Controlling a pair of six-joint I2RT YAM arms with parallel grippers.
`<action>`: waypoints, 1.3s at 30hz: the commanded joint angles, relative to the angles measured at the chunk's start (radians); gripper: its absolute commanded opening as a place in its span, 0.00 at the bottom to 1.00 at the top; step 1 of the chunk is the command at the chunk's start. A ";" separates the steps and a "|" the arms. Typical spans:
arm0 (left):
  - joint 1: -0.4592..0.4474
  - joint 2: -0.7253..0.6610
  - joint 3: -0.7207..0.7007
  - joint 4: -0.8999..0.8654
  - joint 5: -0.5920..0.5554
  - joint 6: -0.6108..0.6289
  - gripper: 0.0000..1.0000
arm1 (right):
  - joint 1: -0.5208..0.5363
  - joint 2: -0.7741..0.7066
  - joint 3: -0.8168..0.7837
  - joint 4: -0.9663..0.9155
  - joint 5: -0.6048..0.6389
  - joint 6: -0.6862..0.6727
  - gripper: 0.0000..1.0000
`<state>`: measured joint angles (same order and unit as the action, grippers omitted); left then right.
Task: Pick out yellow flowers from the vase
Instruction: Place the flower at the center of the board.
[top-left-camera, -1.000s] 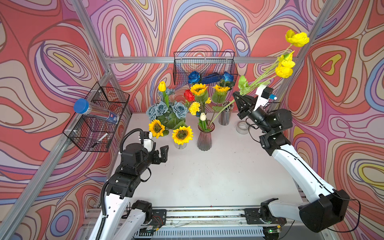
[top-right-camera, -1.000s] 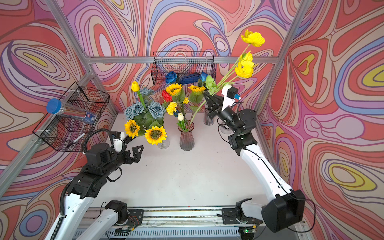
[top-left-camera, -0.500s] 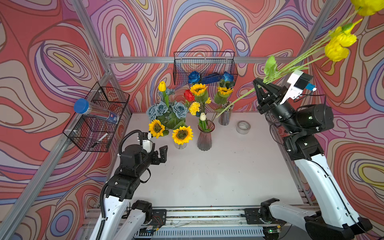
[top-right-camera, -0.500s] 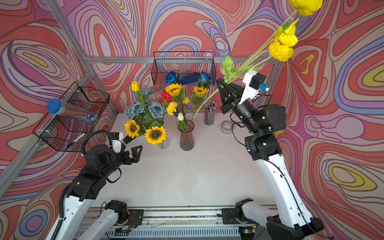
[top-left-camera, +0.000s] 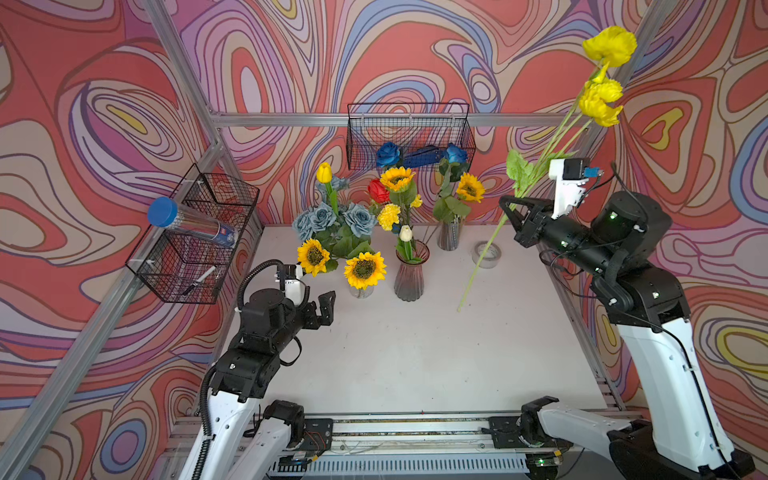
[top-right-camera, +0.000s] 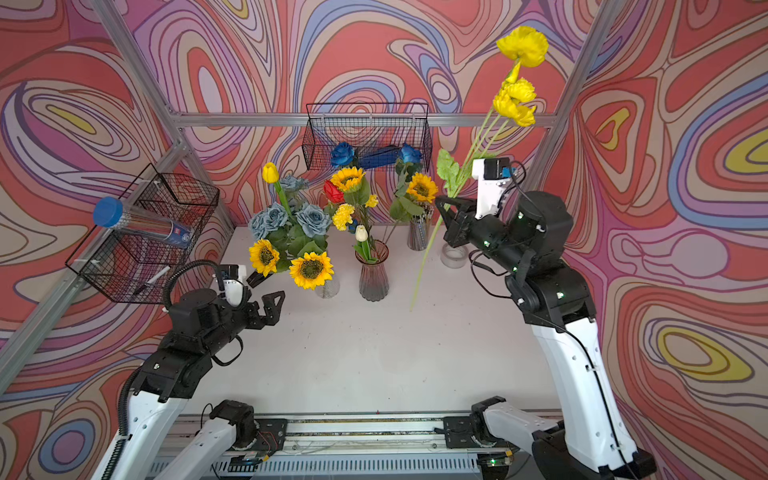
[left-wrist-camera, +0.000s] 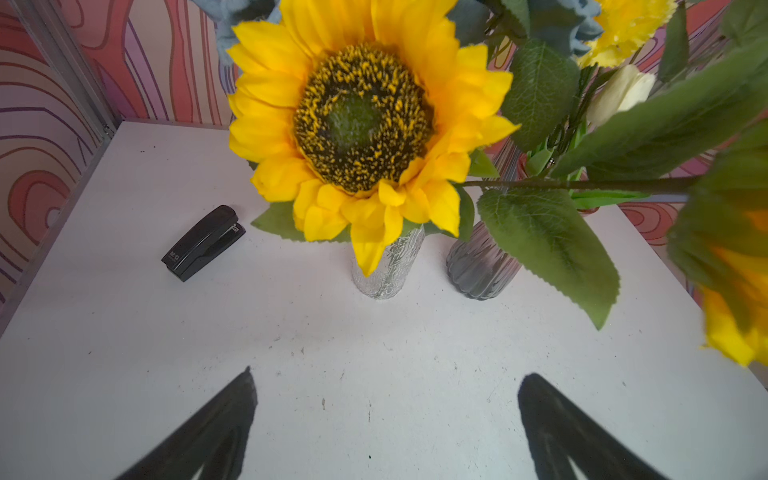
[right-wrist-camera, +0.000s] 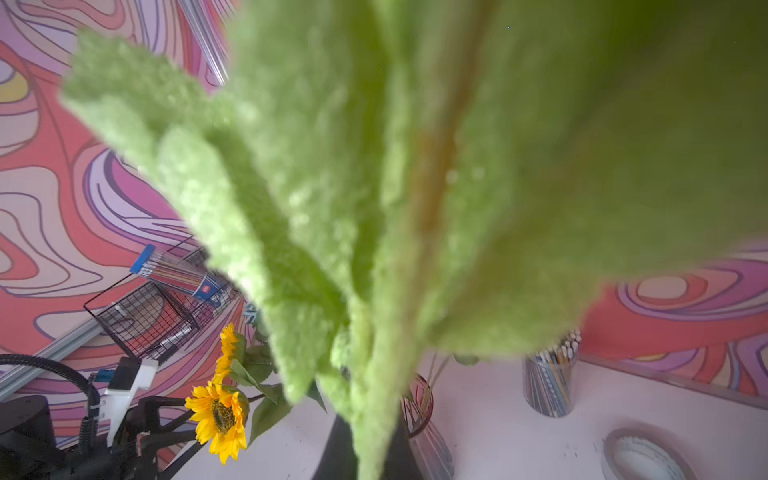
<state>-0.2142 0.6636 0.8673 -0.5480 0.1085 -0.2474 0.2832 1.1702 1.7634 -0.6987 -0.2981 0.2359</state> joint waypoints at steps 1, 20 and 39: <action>0.009 -0.001 -0.008 0.025 0.013 -0.010 1.00 | 0.005 0.037 0.026 -0.208 0.070 -0.006 0.00; 0.037 0.002 -0.012 0.043 0.066 -0.023 1.00 | -0.255 0.169 -0.472 -0.007 -0.297 0.148 0.00; 0.052 0.001 -0.016 0.047 0.080 -0.029 1.00 | -0.241 0.595 -0.516 0.135 -0.451 0.118 0.00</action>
<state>-0.1696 0.6636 0.8566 -0.5262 0.1757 -0.2661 0.0341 1.7435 1.2621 -0.6136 -0.7261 0.3538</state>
